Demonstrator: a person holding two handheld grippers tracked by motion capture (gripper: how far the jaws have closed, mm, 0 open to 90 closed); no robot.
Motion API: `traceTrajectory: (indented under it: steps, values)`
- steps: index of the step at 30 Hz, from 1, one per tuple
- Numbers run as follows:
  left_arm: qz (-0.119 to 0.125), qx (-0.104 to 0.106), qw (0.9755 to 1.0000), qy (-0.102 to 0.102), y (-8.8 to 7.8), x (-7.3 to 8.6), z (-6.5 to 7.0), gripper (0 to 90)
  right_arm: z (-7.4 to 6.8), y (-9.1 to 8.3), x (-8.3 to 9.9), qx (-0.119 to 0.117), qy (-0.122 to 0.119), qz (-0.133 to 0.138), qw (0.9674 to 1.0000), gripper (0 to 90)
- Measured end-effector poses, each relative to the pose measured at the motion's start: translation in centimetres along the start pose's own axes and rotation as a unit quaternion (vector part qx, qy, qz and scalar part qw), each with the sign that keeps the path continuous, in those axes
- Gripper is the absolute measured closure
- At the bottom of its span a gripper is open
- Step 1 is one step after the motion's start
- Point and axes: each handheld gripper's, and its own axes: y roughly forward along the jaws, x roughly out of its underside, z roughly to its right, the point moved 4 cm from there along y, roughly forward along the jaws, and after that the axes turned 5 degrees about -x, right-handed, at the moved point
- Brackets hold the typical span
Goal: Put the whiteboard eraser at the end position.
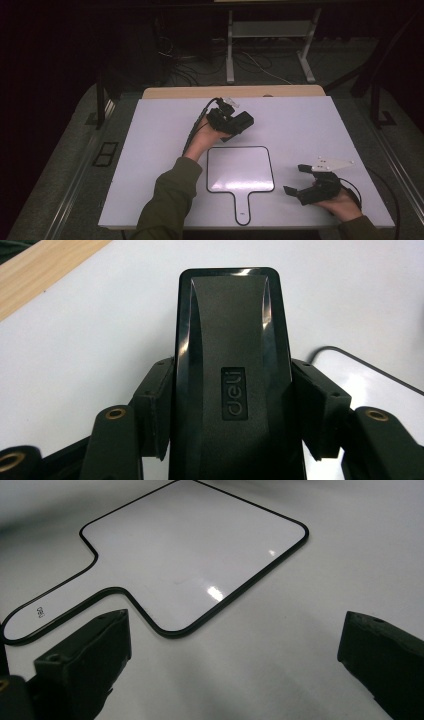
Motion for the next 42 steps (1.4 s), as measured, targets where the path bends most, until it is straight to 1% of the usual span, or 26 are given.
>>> traceTrajectory:
  steps: [1, 4, 5, 6, 9, 12, 16, 17, 18, 20, 22, 24, 25, 29, 31, 33, 35, 39, 40, 42]
  values:
    - [0.001, -0.001, 1.0000, -0.006, 0.4, 0.0, -0.2, 39.2, 0.0, 0.0, 0.0, 0.000, 0.000, 0.000, 1.0000, 0.0]
    - [0.001, -0.007, 0.9999, -0.015, 1.3, 0.0, -0.8, 39.2, 0.0, 0.0, 0.0, 0.000, 0.000, 0.001, 1.0000, 0.0]
    - [-0.005, -0.007, 0.9999, -0.014, 1.6, 0.0, -0.9, 39.2, 0.0, 0.0, 0.0, -0.001, 0.000, 0.000, 1.0000, 0.0]
    - [-0.009, -0.006, 0.9999, -0.007, 1.9, 0.1, -1.2, 39.2, 0.0, 0.0, 0.0, -0.001, 0.000, 0.001, 1.0000, 0.0]
    - [-0.019, -0.012, 0.9997, -0.010, 2.7, 0.1, -1.7, 39.2, 0.0, 0.0, 0.0, -0.001, 0.000, 0.001, 1.0000, 0.0]
    - [-0.020, -0.015, 0.9996, -0.013, 3.4, 0.0, -2.2, 39.1, 0.0, 0.0, 0.0, -0.002, 0.001, 0.001, 1.0000, 0.0]
    - [-0.022, -0.021, 0.9993, -0.022, 4.4, 0.1, -2.6, 39.1, 0.1, 0.0, 0.0, -0.002, 0.001, 0.002, 1.0000, 0.0]
    - [-0.027, -0.021, 0.9992, -0.019, 4.7, 0.1, -2.7, 39.1, 0.1, 0.0, 0.1, -0.002, 0.002, 0.002, 1.0000, 0.0]
    - [-0.028, -0.022, 0.9991, -0.021, 4.9, 0.2, -2.7, 39.1, 0.1, -0.1, 0.1, -0.002, 0.003, 0.002, 1.0000, 0.0]
    - [-0.027, -0.026, 0.9991, -0.019, 5.3, 0.2, -2.7, 39.0, 0.1, -0.1, 0.1, -0.002, 0.002, 0.002, 1.0000, 0.0]
    - [-0.024, -0.025, 0.9991, -0.023, 5.6, 0.3, -2.6, 39.1, 0.1, -0.1, 0.1, -0.002, 0.002, 0.003, 1.0000, 0.0]
    - [-0.030, -0.026, 0.9990, -0.018, 5.7, 0.3, -2.6, 39.0, 0.1, -0.1, 0.1, -0.003, 0.002, 0.003, 1.0000, 0.0]
    - [-0.027, -0.027, 0.9991, -0.019, 5.9, 0.4, -2.6, 39.0, 0.1, -0.1, 0.1, -0.002, 0.002, 0.002, 1.0000, 0.0]
    - [-0.029, -0.031, 0.9989, -0.021, 6.2, 0.5, -2.6, 39.0, 0.1, -0.1, 0.1, -0.003, 0.001, 0.003, 1.0000, 0.0]
    - [-0.034, -0.032, 0.9987, -0.020, 6.2, 0.6, -2.7, 38.9, 0.1, -0.1, 0.0, -0.003, 0.002, 0.004, 1.0000, 0.0]
    - [-0.028, -0.031, 0.9989, -0.023, 6.4, 0.7, -2.7, 38.8, 0.1, -0.1, 0.1, -0.003, 0.001, 0.003, 1.0000, 0.0]
    - [-0.028, -0.030, 0.9988, -0.025, 6.3, 0.7, -2.7, 38.8, 0.1, -0.1, 0.1, -0.002, 0.002, 0.003, 1.0000, 0.0]
    - [-0.028, -0.032, 0.9989, -0.018, 6.4, 0.7, -2.7, 38.7, 0.0, 0.0, 0.1, -0.003, 0.000, 0.002, 1.0000, 0.0]
    - [-0.027, -0.031, 0.9989, -0.022, 6.4, 0.7, -2.7, 38.6, 0.0, 0.0, 0.1, -0.004, -0.001, 0.001, 1.0000, 0.0]
    - [-0.027, -0.030, 0.9989, -0.024, 6.4, 0.7, -2.7, 38.4, 0.0, 0.1, 0.1, -0.006, -0.004, -0.002, 1.0000, 0.0]
